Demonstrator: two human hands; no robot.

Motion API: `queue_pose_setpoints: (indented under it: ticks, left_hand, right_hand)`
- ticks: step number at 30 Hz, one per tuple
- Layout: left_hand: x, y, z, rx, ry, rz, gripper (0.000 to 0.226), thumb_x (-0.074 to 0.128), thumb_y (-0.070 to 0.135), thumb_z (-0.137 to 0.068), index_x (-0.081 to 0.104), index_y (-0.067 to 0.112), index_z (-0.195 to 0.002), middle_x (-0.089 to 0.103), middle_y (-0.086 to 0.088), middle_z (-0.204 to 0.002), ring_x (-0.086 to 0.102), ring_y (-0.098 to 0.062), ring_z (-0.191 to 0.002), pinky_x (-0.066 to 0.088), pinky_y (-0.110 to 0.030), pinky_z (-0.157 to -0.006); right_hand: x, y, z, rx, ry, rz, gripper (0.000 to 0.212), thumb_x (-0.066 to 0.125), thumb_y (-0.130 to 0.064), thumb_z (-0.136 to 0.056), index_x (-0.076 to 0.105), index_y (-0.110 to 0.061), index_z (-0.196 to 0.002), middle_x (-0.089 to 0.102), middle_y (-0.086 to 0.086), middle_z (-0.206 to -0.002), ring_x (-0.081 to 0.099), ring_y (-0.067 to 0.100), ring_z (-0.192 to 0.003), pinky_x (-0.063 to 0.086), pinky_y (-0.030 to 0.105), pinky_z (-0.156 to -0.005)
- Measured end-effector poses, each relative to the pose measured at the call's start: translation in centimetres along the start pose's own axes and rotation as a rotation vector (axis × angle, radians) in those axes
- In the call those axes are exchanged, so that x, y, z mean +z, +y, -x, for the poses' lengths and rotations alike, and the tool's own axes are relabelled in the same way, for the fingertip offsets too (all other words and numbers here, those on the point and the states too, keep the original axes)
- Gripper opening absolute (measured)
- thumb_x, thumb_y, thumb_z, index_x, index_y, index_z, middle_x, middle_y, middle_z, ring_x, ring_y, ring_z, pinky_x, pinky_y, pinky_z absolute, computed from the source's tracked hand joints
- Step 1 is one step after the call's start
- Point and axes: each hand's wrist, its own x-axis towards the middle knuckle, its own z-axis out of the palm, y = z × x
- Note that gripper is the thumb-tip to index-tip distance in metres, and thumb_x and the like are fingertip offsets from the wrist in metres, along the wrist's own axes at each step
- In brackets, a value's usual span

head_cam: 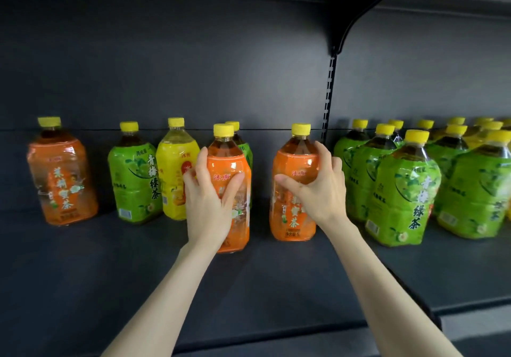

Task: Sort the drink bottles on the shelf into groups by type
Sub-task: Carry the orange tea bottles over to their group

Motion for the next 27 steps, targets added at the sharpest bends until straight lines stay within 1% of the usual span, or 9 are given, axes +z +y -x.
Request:
queue_pose_setpoints:
  ticks: [3, 5, 7, 10, 13, 16, 18, 22, 27]
  left_hand:
    - [-1.6, 1.0, 1.6, -0.001, -0.02, 0.082, 0.069, 0.056, 0.055, -0.083, 0.022, 0.039, -0.141, 0.033, 0.001, -0.138, 0.041, -0.015, -0.122, 0.039, -0.031, -0.092]
    - [-2.5, 1.3, 2.4, -0.089, -0.039, 0.222, 0.083, 0.066, 0.06, -0.073, 0.024, 0.036, -0.141, 0.037, 0.007, -0.136, 0.042, -0.01, -0.12, 0.039, -0.03, -0.093]
    - [-3.0, 1.6, 3.1, -0.263, -0.107, 0.387, 0.096, 0.07, 0.069, -0.061, 0.028, 0.035, -0.14, 0.046, 0.009, -0.132, 0.049, -0.011, -0.117, 0.043, -0.032, -0.092]
    - [-2.8, 2.5, 4.1, -0.407, -0.194, 0.484, 0.084, 0.068, 0.073, -0.058, 0.041, 0.036, -0.128, 0.058, 0.007, -0.12, 0.058, -0.015, -0.109, 0.047, -0.036, -0.089]
    - [-2.7, 3.5, 4.9, -0.391, -0.153, 0.519, 0.067, 0.066, 0.071, -0.062, 0.046, 0.042, -0.119, 0.061, 0.01, -0.114, 0.06, -0.011, -0.102, 0.049, -0.042, -0.092]
    - [-2.5, 4.7, 6.1, -0.361, -0.128, 0.523, 0.067, 0.062, 0.075, -0.057, 0.05, 0.043, -0.115, 0.064, 0.01, -0.111, 0.062, -0.014, -0.101, 0.05, -0.048, -0.091]
    - [-2.3, 6.5, 7.0, -0.322, -0.14, 0.518, 0.064, 0.06, 0.076, -0.057, 0.052, 0.042, -0.111, 0.065, 0.012, -0.106, 0.063, -0.012, -0.098, 0.051, -0.046, -0.09]
    - [-0.3, 12.2, 9.1, -0.249, -0.181, 0.55, 0.055, 0.056, 0.077, -0.057, 0.055, 0.042, -0.1, 0.066, 0.016, -0.098, 0.064, -0.007, -0.093, 0.052, -0.039, -0.086]
    - [5.0, 19.8, 14.5, -0.286, -0.242, 0.687, 0.056, 0.058, 0.079, -0.057, 0.061, 0.038, -0.096, 0.07, 0.009, -0.097, 0.066, -0.011, -0.092, 0.052, -0.044, -0.087]
  right_hand:
    - [-1.6, -1.1, 2.9, 0.033, 0.019, -0.06, 0.111, 0.076, -0.067, -0.055, 0.026, -0.027, -0.146, 0.033, 0.003, -0.135, 0.032, 0.023, -0.129, 0.038, 0.042, -0.104]
    - [-2.4, -1.3, 4.5, 0.056, 0.0, -0.171, 0.109, 0.076, -0.065, -0.053, 0.027, -0.029, -0.144, 0.029, -0.005, -0.129, 0.031, 0.018, -0.128, 0.038, 0.035, -0.102]
    - [-2.9, -1.4, 5.5, 0.099, -0.065, -0.357, 0.095, 0.08, -0.052, -0.061, 0.029, -0.034, -0.139, 0.033, -0.007, -0.129, 0.044, 0.012, -0.119, 0.043, 0.025, -0.092]
    - [-3.4, -1.9, 5.6, 0.161, -0.145, -0.578, 0.09, 0.081, -0.055, -0.058, 0.037, -0.034, -0.133, 0.057, -0.003, -0.123, 0.063, 0.007, -0.102, 0.054, 0.023, -0.08]
    - [-3.5, -2.4, 6.1, 0.152, -0.105, -0.588, 0.088, 0.08, -0.058, -0.059, 0.038, -0.034, -0.132, 0.062, -0.006, -0.117, 0.064, 0.008, -0.101, 0.056, 0.028, -0.083]
    - [-4.9, -2.4, 7.3, 0.146, -0.058, -0.585, 0.079, 0.078, -0.056, -0.064, 0.037, -0.04, -0.13, 0.061, -0.011, -0.114, 0.062, 0.007, -0.102, 0.055, 0.031, -0.088]
    - [-6.9, -1.8, 7.9, 0.153, -0.012, -0.576, 0.08, 0.076, -0.061, -0.061, 0.038, -0.043, -0.129, 0.061, -0.013, -0.111, 0.062, 0.005, -0.1, 0.055, 0.032, -0.088]
    - [-13.4, 0.1, 8.2, 0.148, 0.076, -0.529, 0.088, 0.069, -0.07, -0.052, 0.04, -0.039, -0.13, 0.062, -0.013, -0.109, 0.063, 0.005, -0.097, 0.055, 0.03, -0.085]
    - [-24.4, 5.0, 9.4, 0.129, 0.131, -0.461, 0.076, 0.08, -0.056, -0.061, 0.044, -0.039, -0.126, 0.063, -0.017, -0.103, 0.065, -0.003, -0.087, 0.056, 0.023, -0.076]
